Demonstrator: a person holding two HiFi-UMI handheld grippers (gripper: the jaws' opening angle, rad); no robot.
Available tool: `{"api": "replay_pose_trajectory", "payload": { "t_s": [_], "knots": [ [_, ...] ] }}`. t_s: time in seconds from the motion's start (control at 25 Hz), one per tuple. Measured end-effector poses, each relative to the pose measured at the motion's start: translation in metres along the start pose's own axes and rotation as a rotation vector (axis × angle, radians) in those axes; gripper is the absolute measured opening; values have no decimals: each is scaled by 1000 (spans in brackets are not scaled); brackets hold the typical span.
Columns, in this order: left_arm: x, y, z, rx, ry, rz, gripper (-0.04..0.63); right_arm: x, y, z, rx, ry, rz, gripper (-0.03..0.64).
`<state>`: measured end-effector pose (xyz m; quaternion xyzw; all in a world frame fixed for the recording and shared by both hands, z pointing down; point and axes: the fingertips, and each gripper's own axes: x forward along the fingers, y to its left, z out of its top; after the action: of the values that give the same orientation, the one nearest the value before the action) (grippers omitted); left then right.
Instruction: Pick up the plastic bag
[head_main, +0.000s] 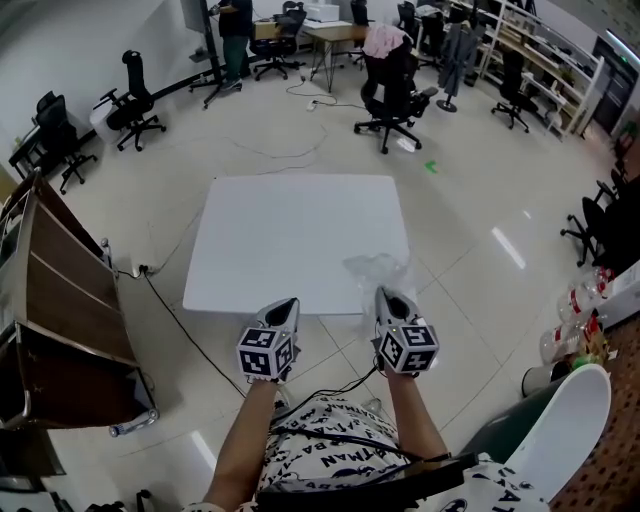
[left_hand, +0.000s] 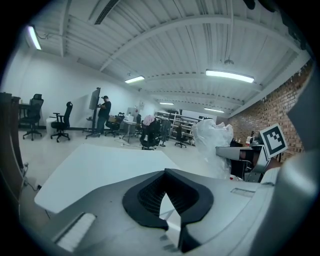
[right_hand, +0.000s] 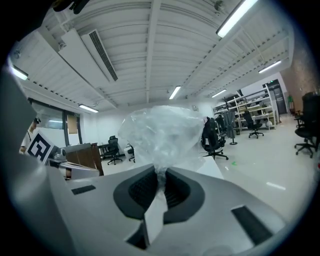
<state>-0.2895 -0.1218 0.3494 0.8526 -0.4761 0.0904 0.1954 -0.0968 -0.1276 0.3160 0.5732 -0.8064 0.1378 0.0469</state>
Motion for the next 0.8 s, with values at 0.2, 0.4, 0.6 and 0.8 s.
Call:
{"api": "replay_pose_trajectory", "payload": {
  "t_s": [0.2, 0.4, 0.6, 0.8],
  "knots": [
    [0, 10, 2, 7, 8, 10, 3, 4, 3, 0, -6, 8, -1, 12],
    [5, 12, 3, -27, 6, 14, 2, 4, 0, 4, -9, 6, 2, 12],
    [11, 11, 5, -44, -1, 18, 2, 2, -10, 7, 4, 9, 10, 12],
    [19, 9, 9, -45, -7, 27, 2, -1, -35, 12, 27, 15, -8, 12]
  ]
}}
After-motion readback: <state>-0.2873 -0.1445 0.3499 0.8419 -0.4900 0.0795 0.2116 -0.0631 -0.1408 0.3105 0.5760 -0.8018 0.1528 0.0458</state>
